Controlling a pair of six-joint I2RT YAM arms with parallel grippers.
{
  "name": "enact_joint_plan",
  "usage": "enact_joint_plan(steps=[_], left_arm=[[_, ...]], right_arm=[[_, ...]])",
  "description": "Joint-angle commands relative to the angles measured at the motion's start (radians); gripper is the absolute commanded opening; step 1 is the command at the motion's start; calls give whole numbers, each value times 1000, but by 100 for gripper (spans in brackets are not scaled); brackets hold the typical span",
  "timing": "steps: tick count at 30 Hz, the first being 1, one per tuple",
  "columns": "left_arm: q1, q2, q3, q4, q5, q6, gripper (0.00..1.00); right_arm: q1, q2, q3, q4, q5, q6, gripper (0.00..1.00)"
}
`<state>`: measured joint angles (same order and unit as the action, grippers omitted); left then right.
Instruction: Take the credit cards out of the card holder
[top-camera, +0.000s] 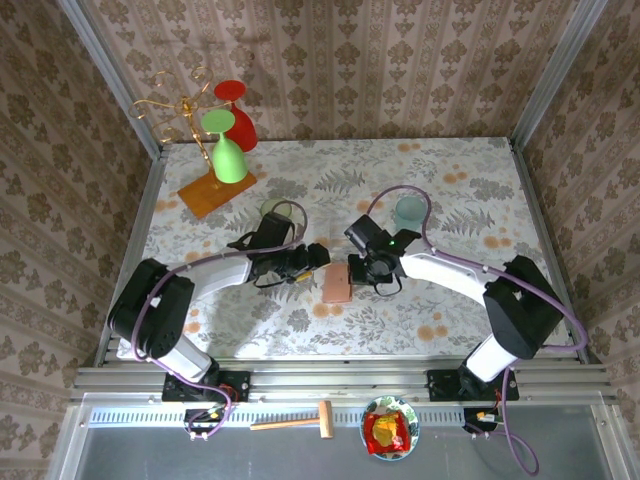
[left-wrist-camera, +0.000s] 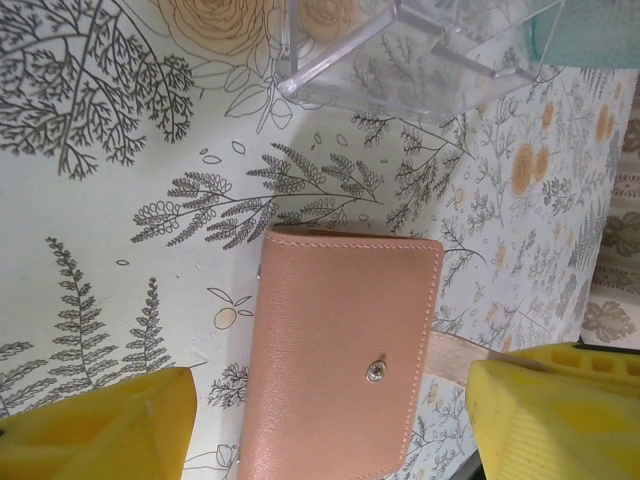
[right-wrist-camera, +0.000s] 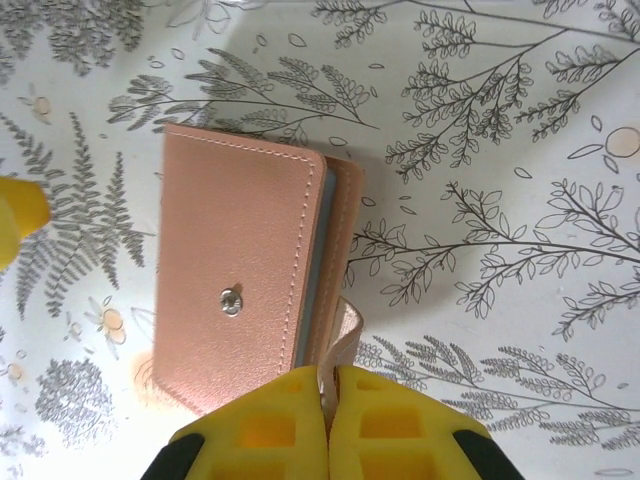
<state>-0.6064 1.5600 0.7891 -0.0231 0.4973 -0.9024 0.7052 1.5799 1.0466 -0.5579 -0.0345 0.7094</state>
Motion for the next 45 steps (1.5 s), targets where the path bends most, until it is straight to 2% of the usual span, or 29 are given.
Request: enact_joint_plan(steps=[1, 13, 25, 36, 45], left_arm=[[18, -38, 9, -36, -4, 31, 73], [49, -74, -7, -55, -6, 45, 73], [74, -97, -22, -49, -3, 49, 73], [86, -117, -40, -68, 6, 70, 72], [64, -97, -47, 23, 31, 28, 68]], right_arm=[[2, -52, 49, -81, -3, -32, 8], [28, -67, 125, -105, -43, -31, 7], [101, -38, 156, 38, -32, 125, 1], [119, -20, 178, 47, -26, 134, 1], [118, -53, 144, 38, -3, 132, 1]])
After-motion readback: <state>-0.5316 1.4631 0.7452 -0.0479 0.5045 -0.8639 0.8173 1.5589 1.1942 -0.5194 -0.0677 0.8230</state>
